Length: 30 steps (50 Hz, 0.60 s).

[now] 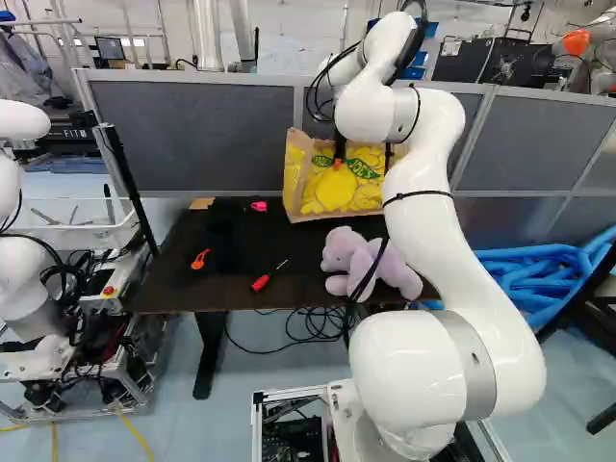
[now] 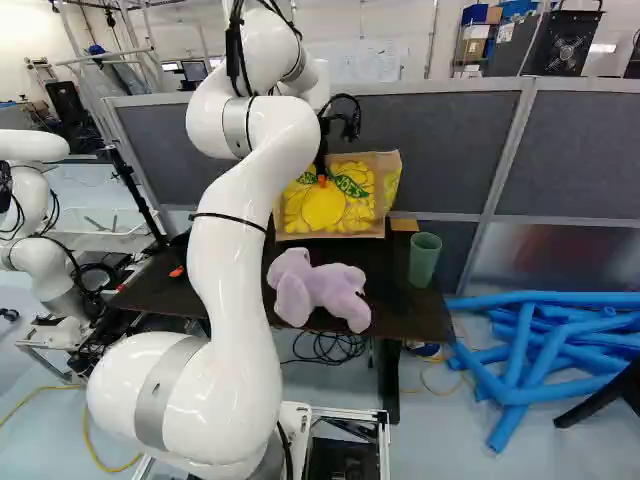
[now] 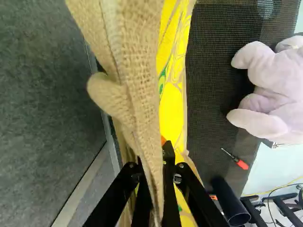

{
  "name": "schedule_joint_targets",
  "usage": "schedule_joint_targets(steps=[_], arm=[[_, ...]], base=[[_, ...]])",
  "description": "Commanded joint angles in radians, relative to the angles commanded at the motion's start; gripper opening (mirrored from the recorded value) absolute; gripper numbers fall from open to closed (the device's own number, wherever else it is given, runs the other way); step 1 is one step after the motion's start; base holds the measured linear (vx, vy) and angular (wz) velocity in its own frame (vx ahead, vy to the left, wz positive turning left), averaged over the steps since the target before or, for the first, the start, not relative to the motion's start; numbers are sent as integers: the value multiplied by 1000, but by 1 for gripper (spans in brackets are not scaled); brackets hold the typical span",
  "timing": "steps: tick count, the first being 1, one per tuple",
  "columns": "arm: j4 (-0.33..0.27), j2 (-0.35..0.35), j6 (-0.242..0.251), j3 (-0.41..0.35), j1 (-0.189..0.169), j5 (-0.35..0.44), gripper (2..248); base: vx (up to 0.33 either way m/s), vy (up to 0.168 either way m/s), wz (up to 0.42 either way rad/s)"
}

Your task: Pick up the bag on the ground and place it on the table

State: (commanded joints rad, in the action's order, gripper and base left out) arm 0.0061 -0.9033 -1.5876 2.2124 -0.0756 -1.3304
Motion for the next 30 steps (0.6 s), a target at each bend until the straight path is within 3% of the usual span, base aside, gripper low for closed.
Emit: schedule_joint_targets(steps=[30], arm=[[0, 1, 0, -24, 1, 2, 21]], base=[[0, 0, 0]])
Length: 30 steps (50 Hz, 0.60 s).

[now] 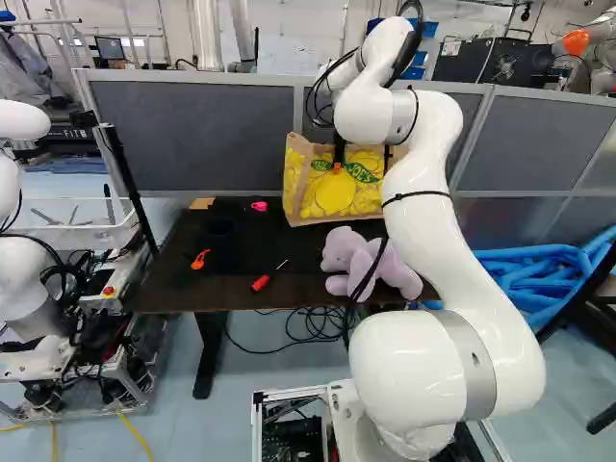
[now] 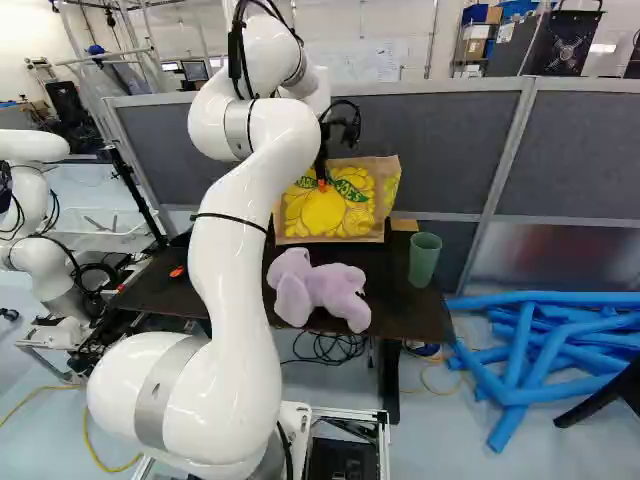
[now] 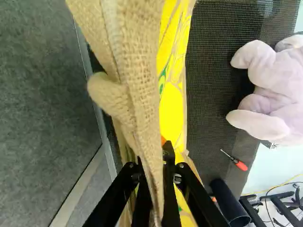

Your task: Pick up the bag on the ground and place it on the table

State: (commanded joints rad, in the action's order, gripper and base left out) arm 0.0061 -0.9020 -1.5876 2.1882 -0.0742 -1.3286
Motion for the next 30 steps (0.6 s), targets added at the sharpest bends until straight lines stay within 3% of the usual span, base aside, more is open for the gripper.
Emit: schedule_joint_targets(steps=[3, 4, 8, 9, 13, 14, 19, 20, 24, 25, 29, 30], arm=[[0, 1, 0, -1, 0, 0, 21], [0, 1, 0, -1, 0, 0, 36], [0, 1, 0, -2, 0, 0, 36], [0, 1, 0, -2, 0, 0, 68], [0, 1, 0, -2, 0, 0, 68], [0, 1, 0, -2, 0, 0, 102], [0, 1, 0, -2, 0, 0, 102], [0, 1, 0, -2, 0, 0, 136], [0, 1, 0, -2, 0, 0, 136], [0, 1, 0, -2, 0, 0, 172], [0, 1, 0, -2, 0, 0, 172], [0, 1, 0, -2, 0, 0, 208]], base=[[0, 0, 0], [0, 0, 0], [0, 0, 0], [0, 0, 0], [0, 0, 0], [0, 0, 0], [0, 0, 0], [0, 0, 0], [0, 0, 0], [0, 0, 0], [0, 0, 0], [0, 0, 0]])
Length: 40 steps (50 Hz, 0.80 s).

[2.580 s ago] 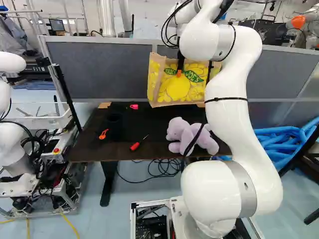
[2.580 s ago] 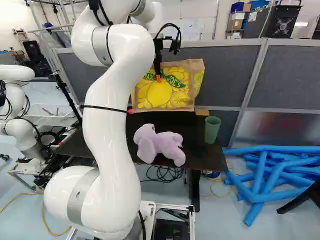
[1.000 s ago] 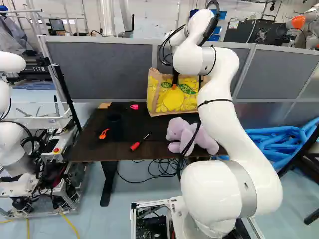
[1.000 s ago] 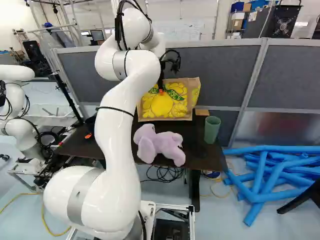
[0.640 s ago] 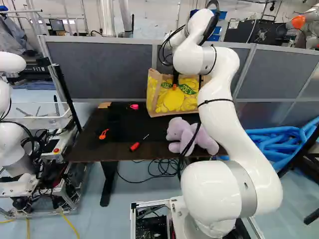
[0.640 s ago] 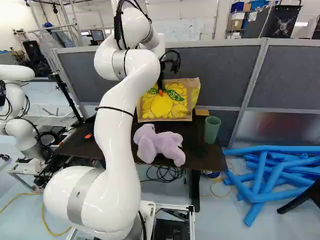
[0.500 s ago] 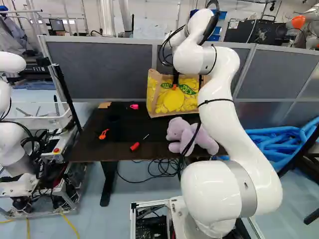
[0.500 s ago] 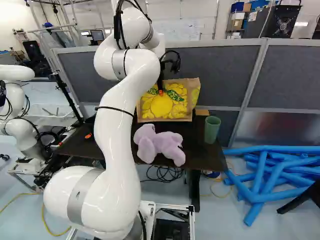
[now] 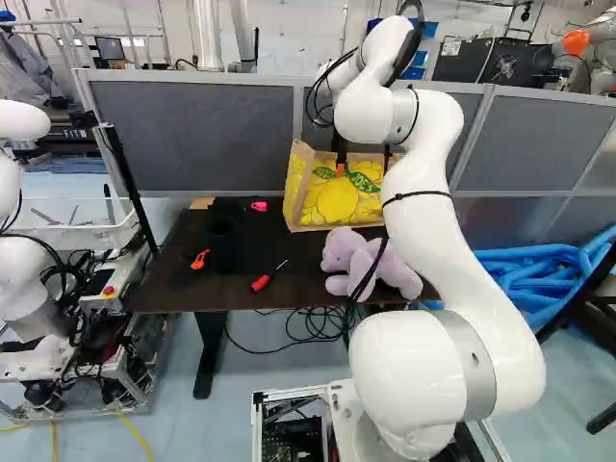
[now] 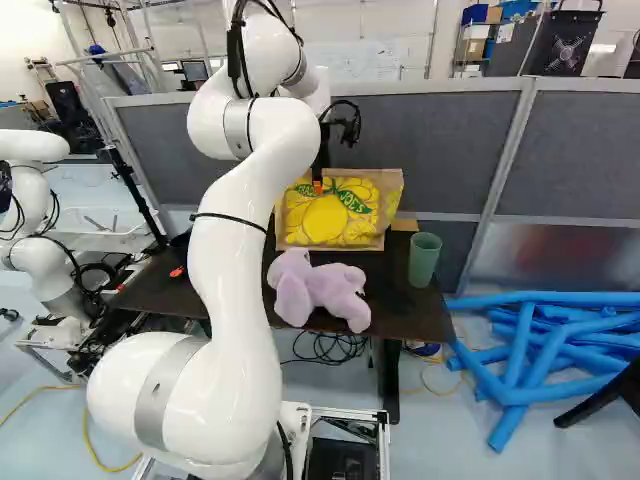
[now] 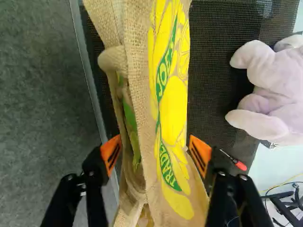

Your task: Pick up the bag on the ground and place it on the table

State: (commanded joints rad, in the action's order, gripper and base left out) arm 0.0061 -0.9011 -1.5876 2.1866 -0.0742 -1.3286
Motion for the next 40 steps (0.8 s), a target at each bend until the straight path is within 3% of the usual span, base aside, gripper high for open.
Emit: schedule_joint_targets(steps=[5, 6, 40], arm=[[0, 0, 0, 0, 0, 0, 208], [0, 0, 0, 0, 0, 0, 243], [0, 66, 0, -5, 0, -77, 247]], base=[[0, 0, 0], [0, 0, 0], [0, 0, 0]])
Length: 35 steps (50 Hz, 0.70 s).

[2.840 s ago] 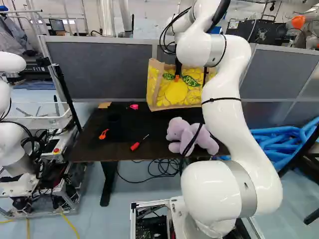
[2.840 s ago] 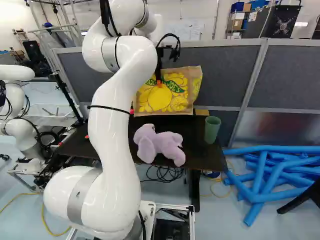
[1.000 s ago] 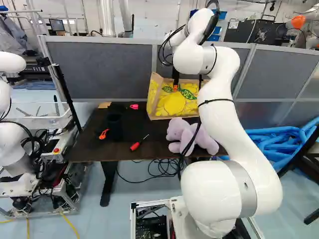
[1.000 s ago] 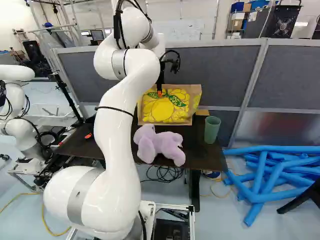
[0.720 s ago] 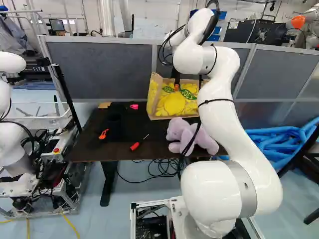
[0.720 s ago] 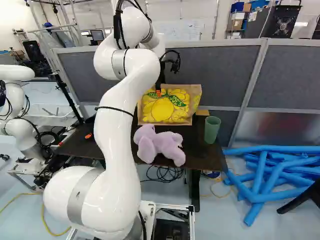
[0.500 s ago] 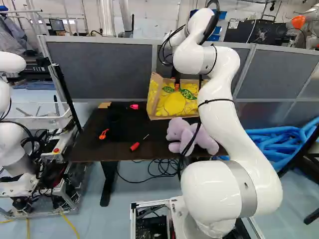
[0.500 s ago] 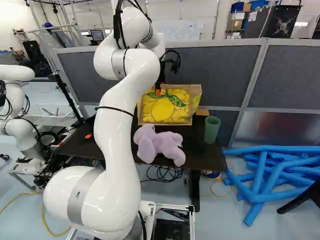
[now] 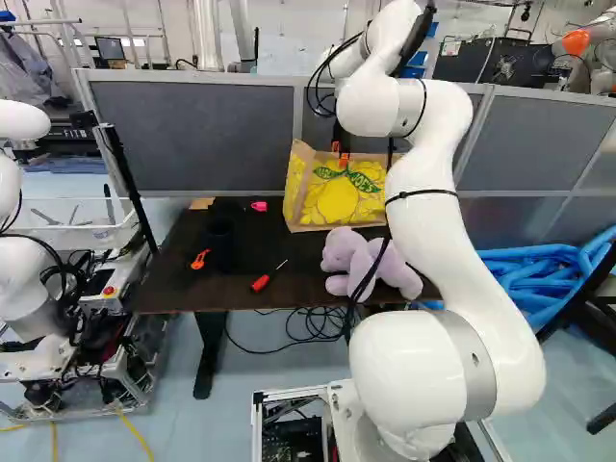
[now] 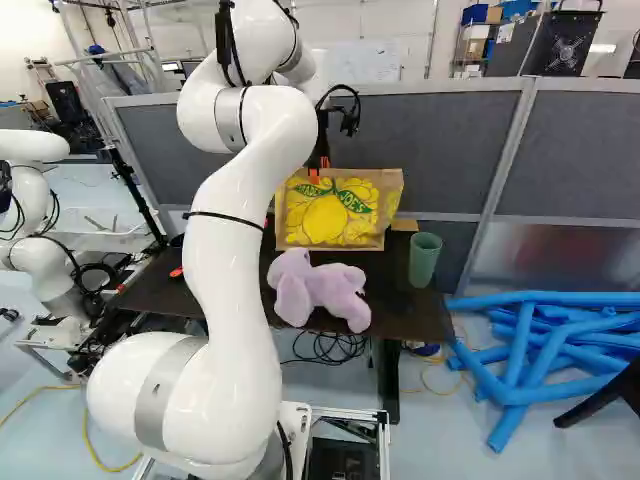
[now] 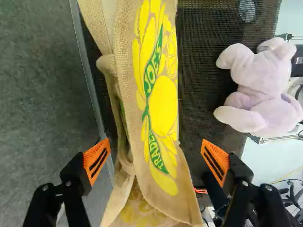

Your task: Pick up the bag on the ground and place it on the table

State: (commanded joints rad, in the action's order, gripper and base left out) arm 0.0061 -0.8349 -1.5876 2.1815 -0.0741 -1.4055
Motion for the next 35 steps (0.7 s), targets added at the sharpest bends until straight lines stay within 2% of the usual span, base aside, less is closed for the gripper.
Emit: schedule_joint_targets(steps=[35], arm=[[0, 67, 0, 22, 0, -136, 247]], base=[[0, 0, 0]])
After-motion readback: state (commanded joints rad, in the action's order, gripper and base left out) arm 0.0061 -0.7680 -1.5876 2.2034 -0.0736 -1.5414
